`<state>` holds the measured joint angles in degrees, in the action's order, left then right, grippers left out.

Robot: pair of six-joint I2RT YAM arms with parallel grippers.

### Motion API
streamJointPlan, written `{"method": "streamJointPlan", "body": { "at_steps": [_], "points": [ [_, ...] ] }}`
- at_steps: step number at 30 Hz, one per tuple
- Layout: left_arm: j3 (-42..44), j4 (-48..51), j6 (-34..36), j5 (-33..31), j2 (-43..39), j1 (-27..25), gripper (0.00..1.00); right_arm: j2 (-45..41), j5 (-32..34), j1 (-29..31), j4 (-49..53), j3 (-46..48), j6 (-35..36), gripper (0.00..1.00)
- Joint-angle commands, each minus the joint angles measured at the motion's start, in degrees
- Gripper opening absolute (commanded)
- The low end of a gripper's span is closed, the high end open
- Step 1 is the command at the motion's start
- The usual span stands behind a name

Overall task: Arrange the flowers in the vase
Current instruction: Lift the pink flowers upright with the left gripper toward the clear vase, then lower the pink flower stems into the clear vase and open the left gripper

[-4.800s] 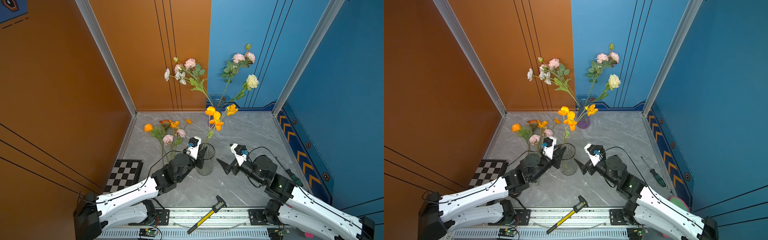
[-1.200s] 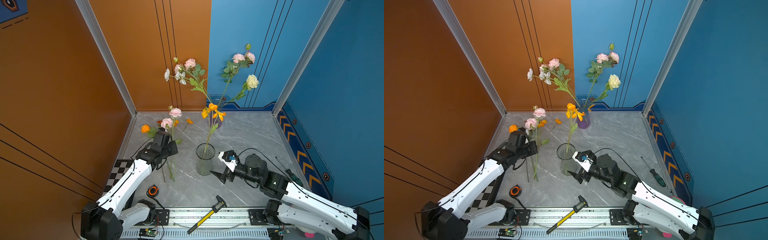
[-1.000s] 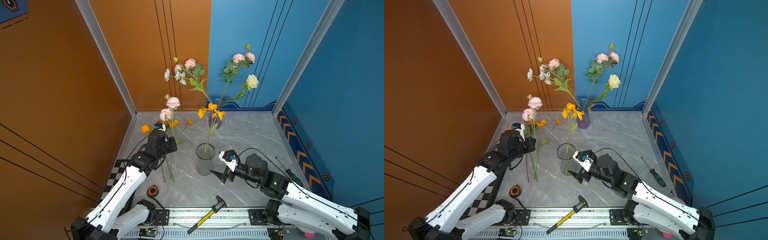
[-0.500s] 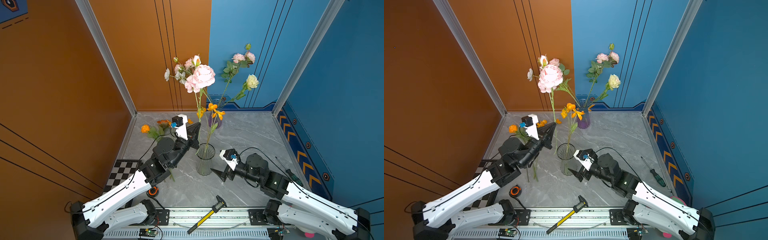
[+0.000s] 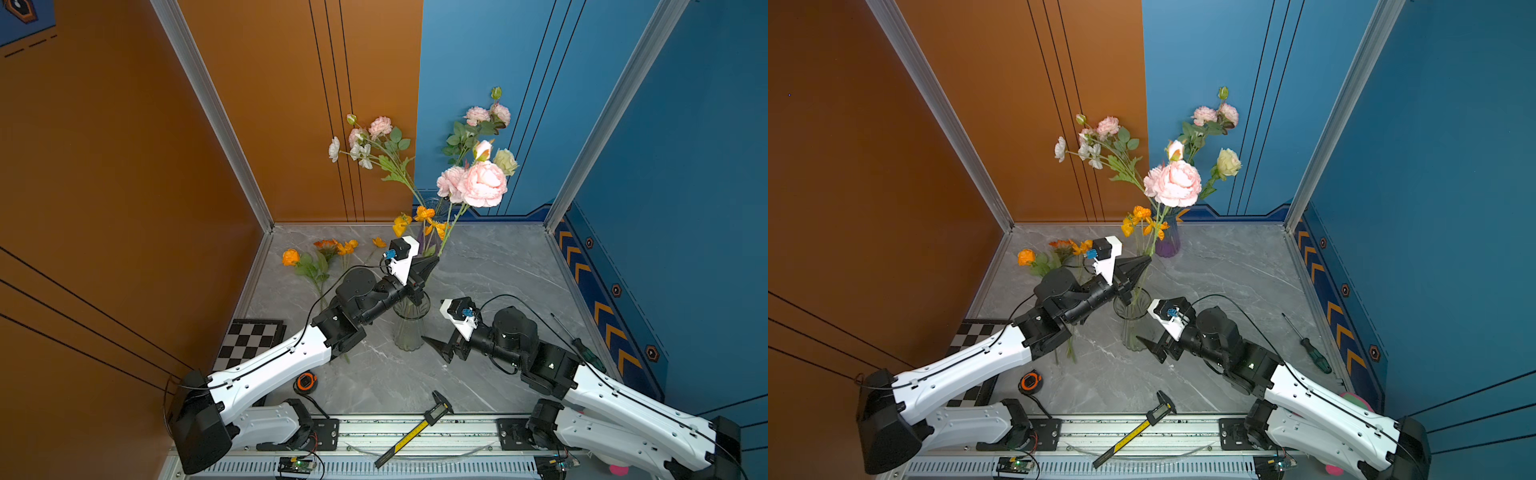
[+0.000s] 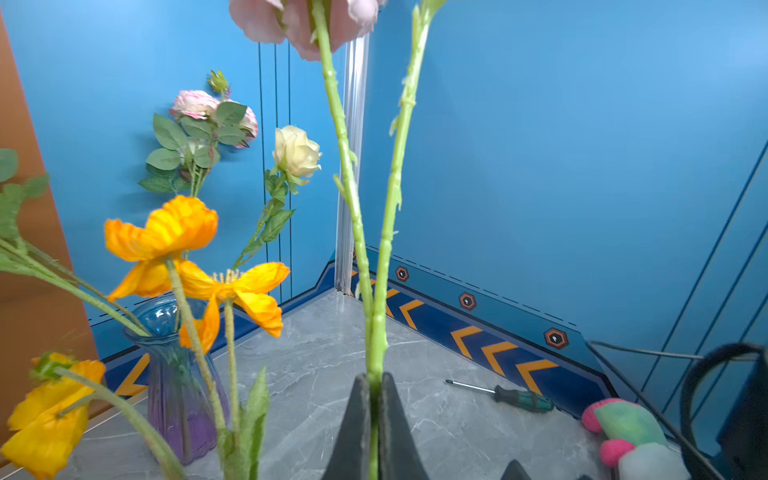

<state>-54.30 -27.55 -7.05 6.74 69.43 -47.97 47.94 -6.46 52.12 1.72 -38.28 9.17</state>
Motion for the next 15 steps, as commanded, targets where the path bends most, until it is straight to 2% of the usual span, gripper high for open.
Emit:
{"method": "streamJointPlan", "body": {
  "at_steps": [1, 8, 15],
  "points": [
    [2.83, -1.98, 0.53, 7.92, 0.09, 2.06, 0.00, -0.83, -0.66, -0.17, -1.38, 0.85, -0.54, 1.00],
    [7.55, -1.90, 0.21, 15.99, -0.75, 5.35, 0.00, -0.31, -0.69, -0.24, -1.53, 0.84, -0.56, 1.00],
    [11.61, -1.98, 6.47, 16.63, -1.92, 5.38, 0.00, -0.21, -0.77, -0.35, -1.54, 0.84, -0.56, 1.00]
  ]
}}
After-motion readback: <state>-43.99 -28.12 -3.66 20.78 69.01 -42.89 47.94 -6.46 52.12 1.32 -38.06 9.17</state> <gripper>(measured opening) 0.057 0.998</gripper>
